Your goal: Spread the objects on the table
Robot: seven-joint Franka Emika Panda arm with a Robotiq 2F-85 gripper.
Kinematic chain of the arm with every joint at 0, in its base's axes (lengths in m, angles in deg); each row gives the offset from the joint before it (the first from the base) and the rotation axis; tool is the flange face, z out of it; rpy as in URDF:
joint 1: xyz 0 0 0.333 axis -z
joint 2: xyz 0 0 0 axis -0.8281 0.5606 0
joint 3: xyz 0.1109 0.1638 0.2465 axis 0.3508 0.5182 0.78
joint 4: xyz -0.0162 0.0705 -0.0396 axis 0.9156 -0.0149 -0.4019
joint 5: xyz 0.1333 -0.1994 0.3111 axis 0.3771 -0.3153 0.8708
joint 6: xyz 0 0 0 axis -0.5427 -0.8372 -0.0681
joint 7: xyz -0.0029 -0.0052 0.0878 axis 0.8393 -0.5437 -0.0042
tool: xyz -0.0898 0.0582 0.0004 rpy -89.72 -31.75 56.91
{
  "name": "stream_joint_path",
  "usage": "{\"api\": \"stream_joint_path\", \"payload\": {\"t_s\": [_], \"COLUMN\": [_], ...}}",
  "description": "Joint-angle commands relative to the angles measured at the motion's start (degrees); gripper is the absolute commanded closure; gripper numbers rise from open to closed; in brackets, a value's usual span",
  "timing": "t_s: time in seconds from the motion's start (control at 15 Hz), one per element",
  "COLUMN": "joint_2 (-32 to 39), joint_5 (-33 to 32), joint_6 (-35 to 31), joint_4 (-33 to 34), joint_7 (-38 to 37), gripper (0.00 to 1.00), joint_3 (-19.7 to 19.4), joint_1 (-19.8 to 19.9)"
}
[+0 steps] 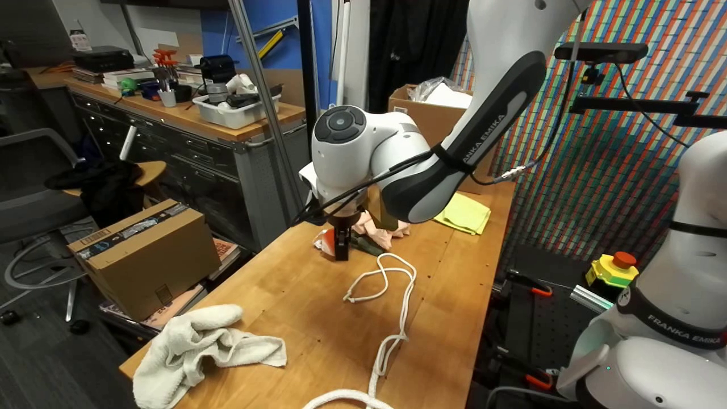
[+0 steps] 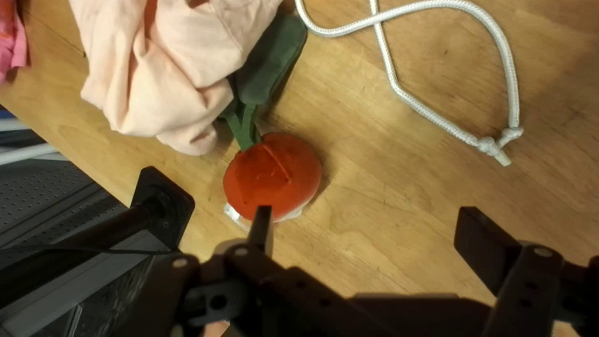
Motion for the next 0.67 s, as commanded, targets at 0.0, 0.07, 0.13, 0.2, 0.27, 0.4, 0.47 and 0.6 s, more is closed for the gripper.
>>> {"api": "stream_joint_path", "payload": {"t_s": [0.0,0.07,0.13,0.2,0.27,0.4,0.47,0.6], "joint_2": [3.91,5.41,6.27,7.34,8.41,10.62,11.27,13.26], "joint_5": [-0.24,-0.33,-0.63,-0.06,0.08,0.12,0.63,0.65], "joint_6": [1.22,1.28,1.25,1.53,1.62,2.01,2.73,3.52], "joint_4": [5.54,7.22,8.26,9.63,10.88,13.39,14.46,16.72], "joint_7": [1.74,2.04,2.17,2.98,3.48,4.33,5.04,5.74], "gripper": [0.0,0.0,0.0,0.0,0.0,0.0,0.0,0.0], "joint_3": [0.31,0.1,-0.19,-0.13,-0.27,-0.77,-0.81,-1.25], "joint_1": [-0.22,-0.3,-0.43,-0.29,-0.2,-0.15,0.06,0.31]}}
